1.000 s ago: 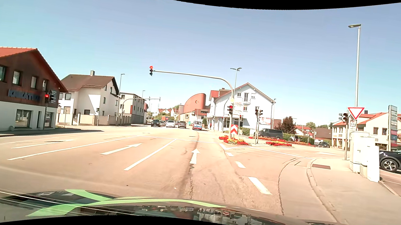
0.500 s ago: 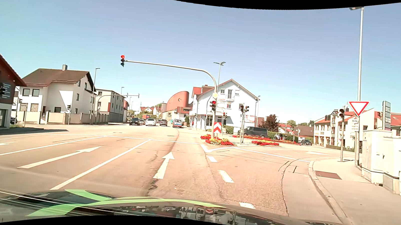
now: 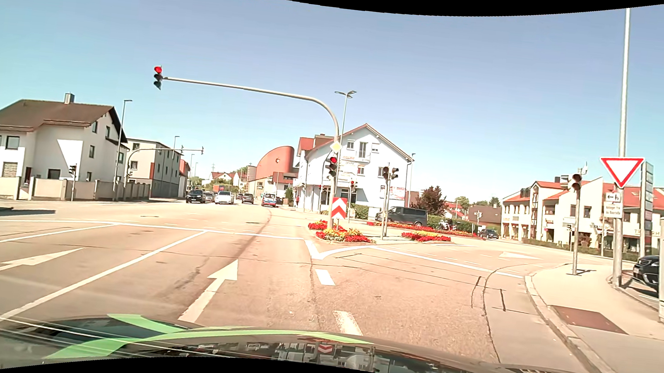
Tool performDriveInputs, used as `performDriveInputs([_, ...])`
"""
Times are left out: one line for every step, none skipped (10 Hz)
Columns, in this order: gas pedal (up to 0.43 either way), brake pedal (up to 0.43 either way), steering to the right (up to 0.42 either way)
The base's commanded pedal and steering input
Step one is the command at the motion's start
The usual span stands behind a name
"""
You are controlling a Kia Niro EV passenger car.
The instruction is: Follow the waypoints while adhering to traffic rules and regulations
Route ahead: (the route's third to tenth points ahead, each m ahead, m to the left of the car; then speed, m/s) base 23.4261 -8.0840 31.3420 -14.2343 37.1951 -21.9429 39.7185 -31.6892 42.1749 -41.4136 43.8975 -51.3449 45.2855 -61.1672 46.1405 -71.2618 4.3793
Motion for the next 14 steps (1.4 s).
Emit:
performDriveInputs([0.0, 0.0, 0.088])
performDriveInputs([0.0, 0.0, 0.091])
performDriveInputs([0.0, 0.0, 0.1])
performDriveInputs([0.0, 0.0, 0.109])
performDriveInputs([0.0, 0.0, 0.119])
performDriveInputs([0.0, 0.0, 0.128])
performDriveInputs([0.0, 0.0, 0.132])
performDriveInputs([0.0, 0.0, 0.134])
performDriveInputs([0.0, 0.0, 0.134])
performDriveInputs([0.0, 0.0, 0.134])
performDriveInputs([0.0, 0.0, 0.135])
performDriveInputs([0.0, 0.0, 0.141])
performDriveInputs([0.0, 0.0, 0.149])
performDriveInputs([0.0, 0.0, 0.153])
